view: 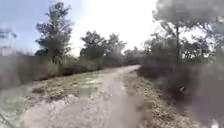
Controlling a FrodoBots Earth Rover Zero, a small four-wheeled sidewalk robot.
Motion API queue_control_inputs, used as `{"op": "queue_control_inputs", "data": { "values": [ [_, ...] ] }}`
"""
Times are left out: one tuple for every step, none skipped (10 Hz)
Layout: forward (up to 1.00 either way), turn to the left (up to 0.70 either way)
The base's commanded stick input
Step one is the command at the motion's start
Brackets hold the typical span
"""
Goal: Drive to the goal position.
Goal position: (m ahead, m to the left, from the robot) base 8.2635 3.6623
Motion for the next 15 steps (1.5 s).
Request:
{"op": "queue_control_inputs", "data": {
  "values": [
    [0.70, 0.00],
    [0.70, 0.00],
    [0.70, 0.00],
    [0.70, 0.00],
    [0.70, 0.00],
    [0.70, 0.00],
    [0.70, 0.00],
    [0.70, 0.00],
    [0.70, 0.00],
    [0.70, 0.00],
    [0.70, 0.00],
    [0.70, 0.00],
    [0.70, 0.00],
    [0.70, -0.35],
    [0.70, -0.35]
  ]
}}
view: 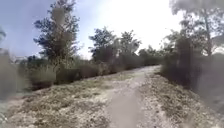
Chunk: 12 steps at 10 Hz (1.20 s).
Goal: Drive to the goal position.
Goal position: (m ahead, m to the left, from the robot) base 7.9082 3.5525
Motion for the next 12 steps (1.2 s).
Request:
{"op": "queue_control_inputs", "data": {
  "values": [
    [0.70, -0.35],
    [0.70, -0.18],
    [0.70, 0.00],
    [0.70, 0.00],
    [0.70, 0.00],
    [0.70, 0.00],
    [0.70, 0.00],
    [0.70, 0.00],
    [0.70, 0.00],
    [0.70, 0.00],
    [0.70, 0.00],
    [0.70, 0.00]
  ]
}}
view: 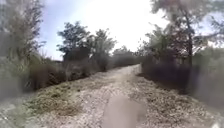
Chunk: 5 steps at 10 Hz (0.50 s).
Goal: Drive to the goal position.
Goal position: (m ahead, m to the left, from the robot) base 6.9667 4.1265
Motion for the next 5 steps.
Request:
{"op": "queue_control_inputs", "data": {
  "values": [
    [0.70, 0.00],
    [0.70, 0.00],
    [0.70, 0.00],
    [0.70, 0.00],
    [0.70, 0.00]
  ]
}}
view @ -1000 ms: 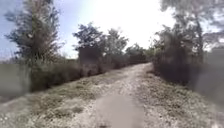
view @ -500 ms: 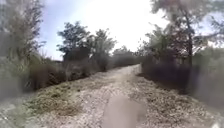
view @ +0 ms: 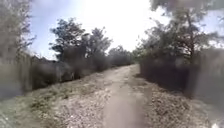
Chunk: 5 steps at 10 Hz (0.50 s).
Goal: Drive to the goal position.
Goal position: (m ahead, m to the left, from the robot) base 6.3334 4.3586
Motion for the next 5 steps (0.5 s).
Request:
{"op": "queue_control_inputs", "data": {
  "values": [
    [0.70, 0.00],
    [0.70, 0.00],
    [0.70, 0.00],
    [0.70, 0.00],
    [0.70, 0.00]
  ]
}}
